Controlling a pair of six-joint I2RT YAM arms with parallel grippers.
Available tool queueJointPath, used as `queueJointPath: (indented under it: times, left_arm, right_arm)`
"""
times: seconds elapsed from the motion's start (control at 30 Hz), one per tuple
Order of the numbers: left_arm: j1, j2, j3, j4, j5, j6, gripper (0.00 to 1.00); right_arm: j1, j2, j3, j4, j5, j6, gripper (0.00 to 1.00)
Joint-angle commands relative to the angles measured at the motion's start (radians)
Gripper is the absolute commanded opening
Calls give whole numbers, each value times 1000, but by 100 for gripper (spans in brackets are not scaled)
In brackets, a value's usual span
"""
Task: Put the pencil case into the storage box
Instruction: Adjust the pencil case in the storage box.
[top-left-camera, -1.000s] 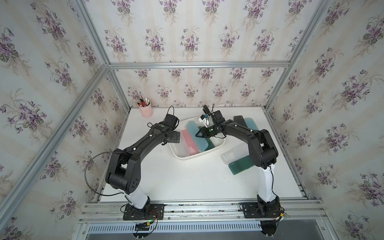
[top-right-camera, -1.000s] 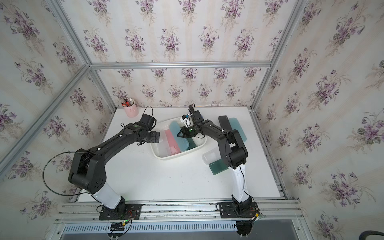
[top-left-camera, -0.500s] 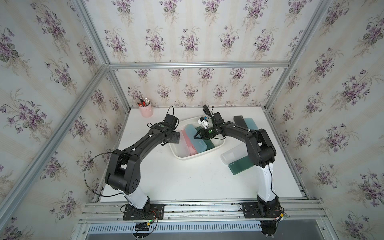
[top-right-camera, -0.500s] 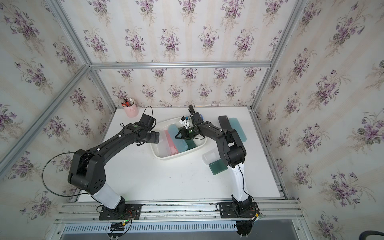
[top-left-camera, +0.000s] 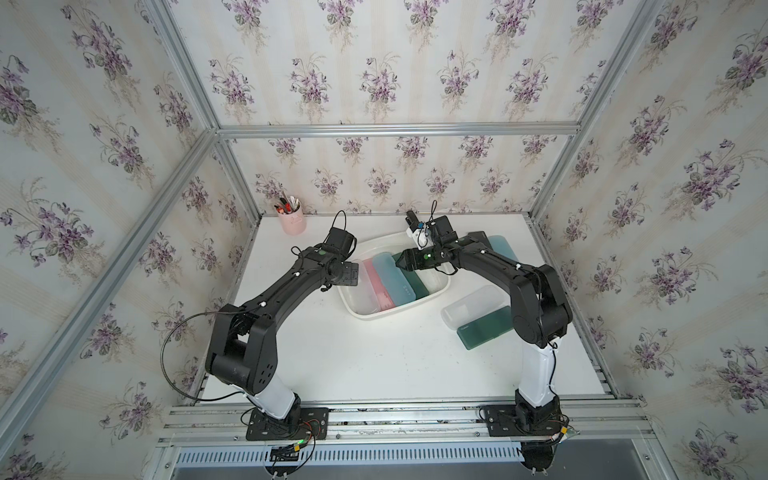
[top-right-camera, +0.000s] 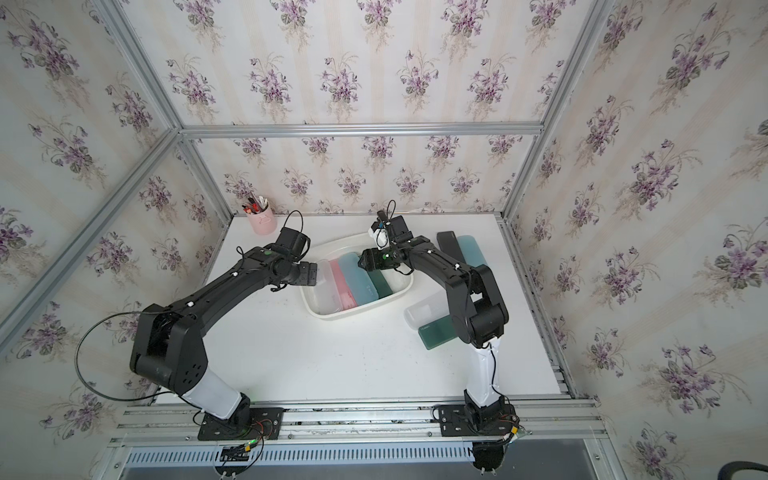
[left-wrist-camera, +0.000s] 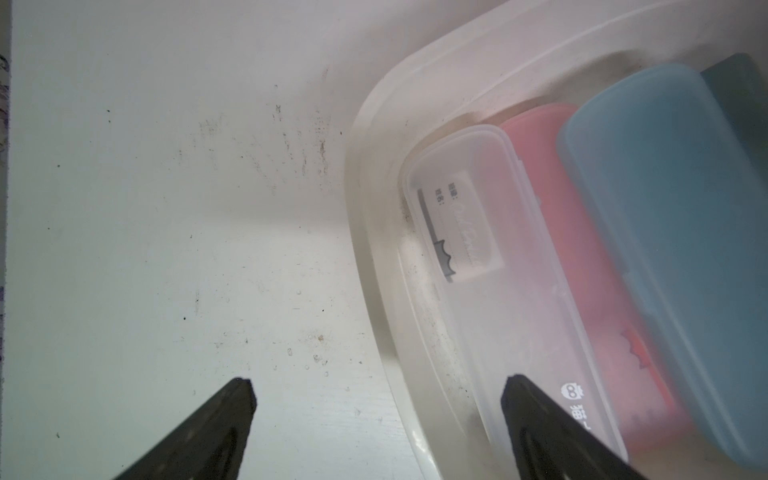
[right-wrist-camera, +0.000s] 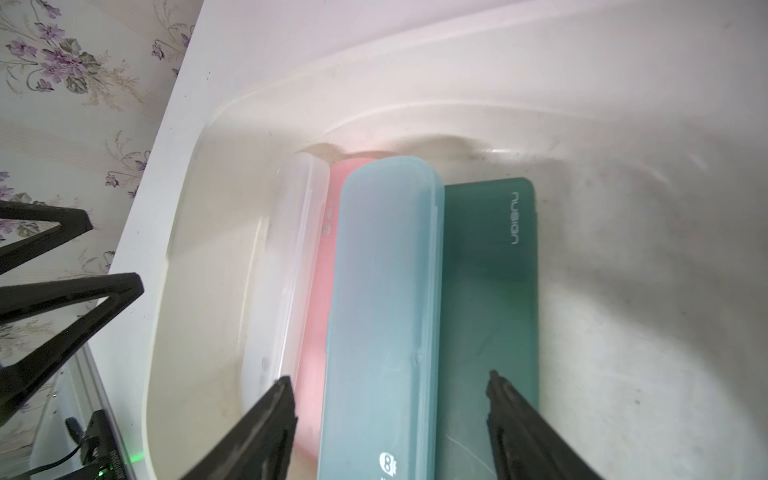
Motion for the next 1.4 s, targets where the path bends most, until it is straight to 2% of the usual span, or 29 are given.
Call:
queueJointPath:
  times: [0.0, 0.1, 0.2, 0.33, 0.47, 0.97, 1.13, 1.37]
  left_arm:
    - [0, -40, 3, -36, -39, -33, 98]
    - [2, -85, 13, -85, -81, -63, 98]
    - [5, -126, 1, -126, -118, -82, 98]
    - [12, -182, -40, -150, -140, -97, 99]
    - [26, -222, -80, -154, -144, -99, 99]
    - [40, -208, -138, -117, -125, -86, 99]
    - [46, -211, -147, -108, -118, -83, 99]
    - [46, -210, -153, -98, -111, -81, 99]
  right_arm:
    - [20, -23, -6, 20, 2, -11, 65]
    - [108, 26, 50, 2, -26, -37, 49]
    - [169, 102, 118, -21, -35, -52, 38]
    - [202, 172, 167, -14, -43, -46, 32]
    - [207, 202, 177, -2, -37, -35, 30]
    - [242, 321, 229, -17, -26, -27, 27]
    - [242, 327, 242, -63, 40, -48, 27]
    - [236, 300, 246, -151, 198, -80, 27]
